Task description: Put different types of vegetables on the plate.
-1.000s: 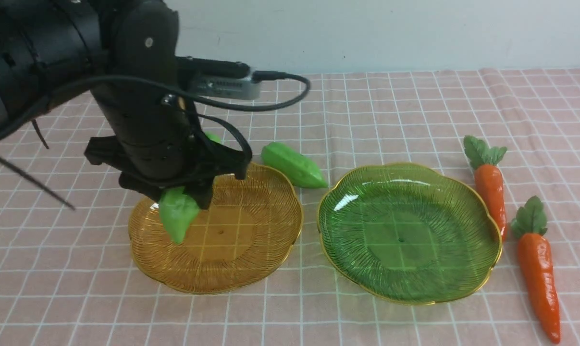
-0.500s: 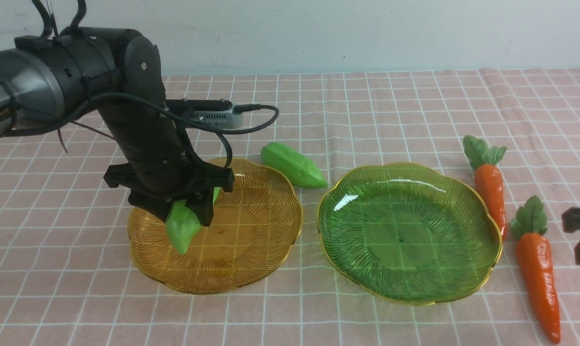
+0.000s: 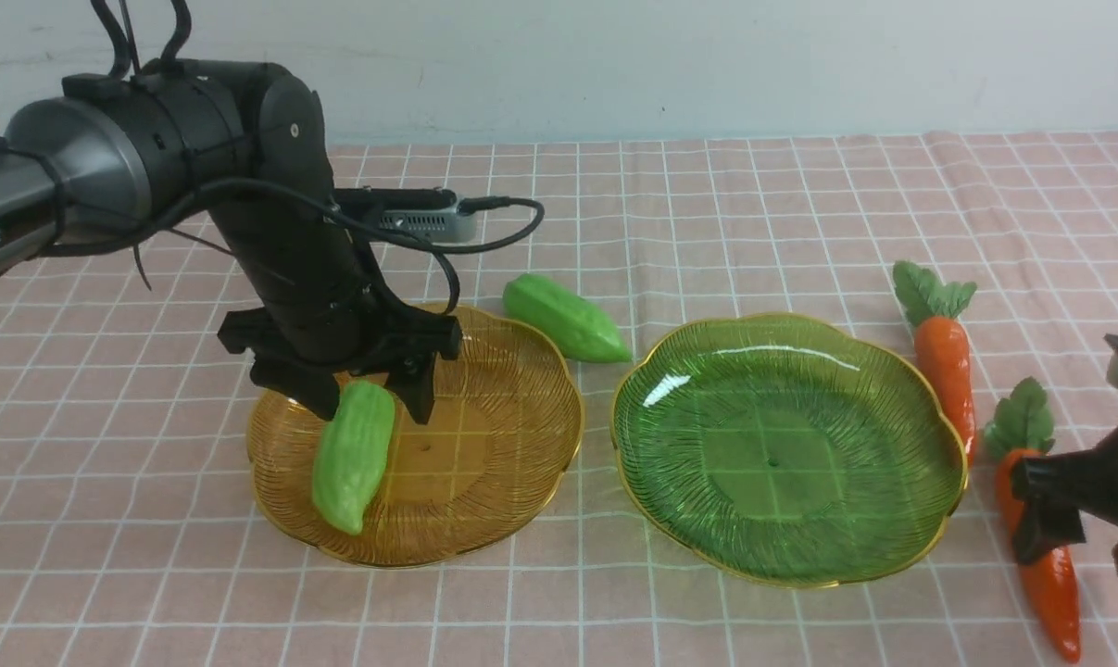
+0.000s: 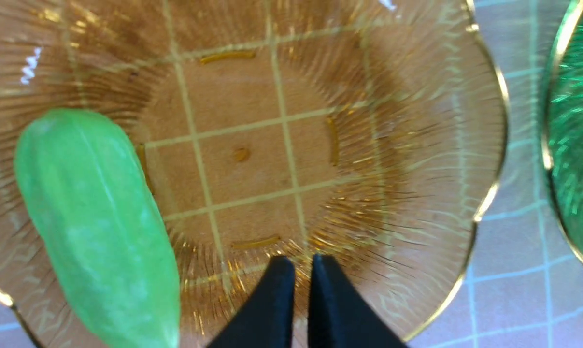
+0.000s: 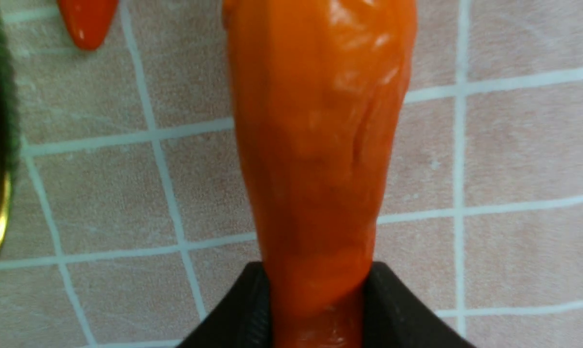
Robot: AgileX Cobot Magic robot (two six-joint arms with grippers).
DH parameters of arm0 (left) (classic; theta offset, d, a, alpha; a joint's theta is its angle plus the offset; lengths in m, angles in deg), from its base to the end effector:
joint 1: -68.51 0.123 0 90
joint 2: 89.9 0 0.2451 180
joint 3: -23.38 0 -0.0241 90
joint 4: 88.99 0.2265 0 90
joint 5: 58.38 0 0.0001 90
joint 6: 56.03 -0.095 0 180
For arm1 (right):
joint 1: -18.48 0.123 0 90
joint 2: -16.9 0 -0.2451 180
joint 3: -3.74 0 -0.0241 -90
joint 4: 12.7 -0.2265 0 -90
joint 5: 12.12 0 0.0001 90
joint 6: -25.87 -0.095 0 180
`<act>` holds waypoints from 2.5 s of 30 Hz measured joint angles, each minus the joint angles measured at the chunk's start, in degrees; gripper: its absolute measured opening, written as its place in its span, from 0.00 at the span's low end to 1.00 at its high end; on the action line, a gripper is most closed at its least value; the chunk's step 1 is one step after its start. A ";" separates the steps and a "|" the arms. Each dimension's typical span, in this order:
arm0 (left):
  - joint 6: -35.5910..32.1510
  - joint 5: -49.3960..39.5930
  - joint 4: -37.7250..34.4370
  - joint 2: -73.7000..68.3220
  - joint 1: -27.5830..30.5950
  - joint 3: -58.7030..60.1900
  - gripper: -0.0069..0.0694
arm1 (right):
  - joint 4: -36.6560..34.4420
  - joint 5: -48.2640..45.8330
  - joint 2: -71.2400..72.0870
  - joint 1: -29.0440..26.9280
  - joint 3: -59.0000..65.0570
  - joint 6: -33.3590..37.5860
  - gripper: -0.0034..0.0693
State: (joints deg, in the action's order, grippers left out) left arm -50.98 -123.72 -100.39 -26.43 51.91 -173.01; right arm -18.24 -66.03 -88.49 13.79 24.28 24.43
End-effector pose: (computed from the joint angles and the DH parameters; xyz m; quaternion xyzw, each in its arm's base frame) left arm 0.3408 -0.1194 0.2358 0.0698 0.9851 -0.1167 0.1057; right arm 0.2627 -0.0141 0.1512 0.0818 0.9959 0.0390 0.0025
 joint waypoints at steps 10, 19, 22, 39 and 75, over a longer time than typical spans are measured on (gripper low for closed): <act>-4.55 1.10 -4.79 0.00 0.00 -2.52 0.10 | -8.33 -0.95 12.63 1.10 -5.69 -1.96 0.35; -6.38 16.67 -8.89 -0.56 -2.28 -2.52 0.33 | -20.36 4.28 7.04 11.31 -7.52 6.12 0.35; -6.51 21.15 -9.19 -1.54 -3.65 -2.56 0.46 | -20.53 4.74 3.98 13.38 -8.14 6.34 0.36; 4.68 25.24 -9.77 -16.61 -4.23 -15.09 0.77 | -20.07 1.96 -2.71 15.83 -9.49 7.69 0.85; 16.82 23.16 -8.46 -29.90 -2.72 -24.93 0.77 | -19.89 -1.64 -2.71 15.83 -9.49 12.51 0.86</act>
State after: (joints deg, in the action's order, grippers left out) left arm -34.16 -100.56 -108.86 -56.33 49.19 -197.94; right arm -38.13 -67.67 -91.20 29.63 14.79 36.94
